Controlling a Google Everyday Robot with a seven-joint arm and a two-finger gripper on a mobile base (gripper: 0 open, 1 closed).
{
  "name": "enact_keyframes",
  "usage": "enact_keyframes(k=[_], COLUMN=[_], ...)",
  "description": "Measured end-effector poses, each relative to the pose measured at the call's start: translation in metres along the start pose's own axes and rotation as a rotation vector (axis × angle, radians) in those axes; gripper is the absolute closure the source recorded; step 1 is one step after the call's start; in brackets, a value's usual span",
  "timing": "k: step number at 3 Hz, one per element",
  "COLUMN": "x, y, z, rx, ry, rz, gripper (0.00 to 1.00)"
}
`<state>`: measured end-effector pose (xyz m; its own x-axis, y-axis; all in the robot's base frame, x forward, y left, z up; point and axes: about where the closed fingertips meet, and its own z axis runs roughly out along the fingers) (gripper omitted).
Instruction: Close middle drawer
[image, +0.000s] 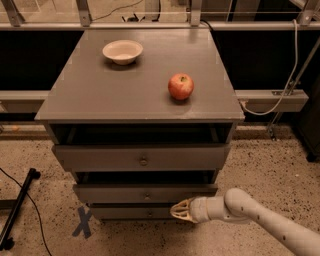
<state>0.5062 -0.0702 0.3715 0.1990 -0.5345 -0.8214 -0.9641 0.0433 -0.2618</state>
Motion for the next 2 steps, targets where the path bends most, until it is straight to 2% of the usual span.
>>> enact_keyframes(k=[1, 2], x=[0.003, -0.004], y=[-0.025, -0.053], z=[0.003, 0.015], rx=[0.024, 0.035], ry=[-0.014, -0.036], rz=[-0.009, -0.037], gripper=[1.0, 1.0])
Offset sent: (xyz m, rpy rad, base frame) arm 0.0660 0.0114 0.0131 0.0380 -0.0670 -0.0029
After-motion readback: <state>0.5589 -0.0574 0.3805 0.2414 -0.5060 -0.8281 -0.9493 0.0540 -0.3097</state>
